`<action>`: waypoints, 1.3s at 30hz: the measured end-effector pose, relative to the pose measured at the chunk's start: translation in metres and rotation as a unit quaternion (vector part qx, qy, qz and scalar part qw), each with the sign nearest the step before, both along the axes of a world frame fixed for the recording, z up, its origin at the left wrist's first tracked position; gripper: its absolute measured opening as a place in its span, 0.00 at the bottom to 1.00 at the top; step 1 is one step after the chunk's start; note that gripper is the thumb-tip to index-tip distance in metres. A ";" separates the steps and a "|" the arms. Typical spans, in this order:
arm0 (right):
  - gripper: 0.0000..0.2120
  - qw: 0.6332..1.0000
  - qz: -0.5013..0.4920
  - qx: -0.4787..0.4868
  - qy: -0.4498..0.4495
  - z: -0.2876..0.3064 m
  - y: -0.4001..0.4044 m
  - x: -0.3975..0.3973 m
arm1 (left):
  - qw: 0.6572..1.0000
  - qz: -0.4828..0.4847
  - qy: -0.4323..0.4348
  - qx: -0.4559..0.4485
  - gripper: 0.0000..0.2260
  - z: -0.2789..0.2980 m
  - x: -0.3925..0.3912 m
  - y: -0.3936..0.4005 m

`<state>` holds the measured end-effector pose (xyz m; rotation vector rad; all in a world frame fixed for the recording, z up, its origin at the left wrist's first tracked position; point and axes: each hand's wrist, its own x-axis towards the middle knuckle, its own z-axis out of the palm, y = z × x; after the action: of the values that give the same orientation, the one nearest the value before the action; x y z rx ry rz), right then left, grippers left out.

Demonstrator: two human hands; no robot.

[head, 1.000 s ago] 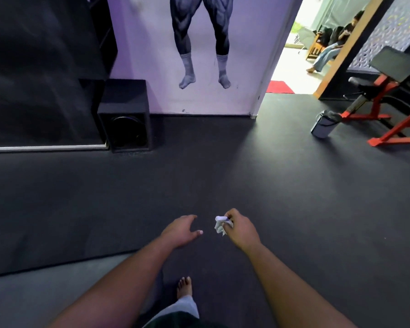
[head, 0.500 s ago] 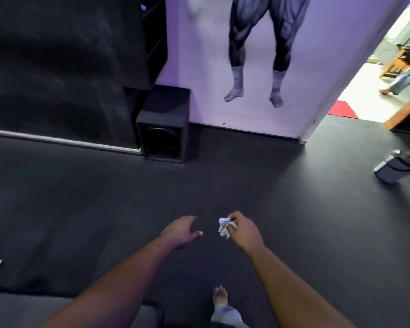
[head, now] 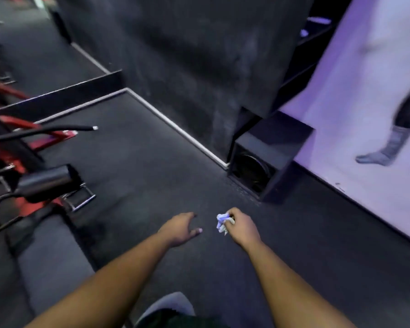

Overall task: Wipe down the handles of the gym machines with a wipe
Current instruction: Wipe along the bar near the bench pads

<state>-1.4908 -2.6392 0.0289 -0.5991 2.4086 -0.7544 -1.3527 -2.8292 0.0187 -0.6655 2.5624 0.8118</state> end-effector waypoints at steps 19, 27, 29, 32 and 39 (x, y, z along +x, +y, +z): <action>0.03 0.964 0.265 -0.015 0.015 0.016 -0.459 -0.151 | 0.954 0.298 0.022 0.010 0.32 -0.007 -0.062 -0.367; 0.03 0.925 0.379 -0.010 0.024 -0.008 -0.633 -0.207 | 0.921 0.388 0.020 0.000 0.33 -0.014 -0.108 -0.495; 0.03 0.912 0.409 -0.021 0.030 -0.009 -0.679 -0.221 | 0.908 0.417 0.021 -0.006 0.33 -0.015 -0.122 -0.524; 0.04 0.890 0.455 -0.023 0.029 -0.010 -0.739 -0.241 | 0.887 0.462 0.018 0.002 0.34 -0.016 -0.141 -0.560; 0.03 0.845 0.534 -0.016 0.015 -0.012 -0.858 -0.253 | 0.843 0.537 0.028 0.017 0.35 -0.026 -0.161 -0.635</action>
<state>-1.7441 -3.4971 0.0170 -1.7374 1.6394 -0.2661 -1.5141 -3.4646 -0.0070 -2.1524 2.0374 1.1587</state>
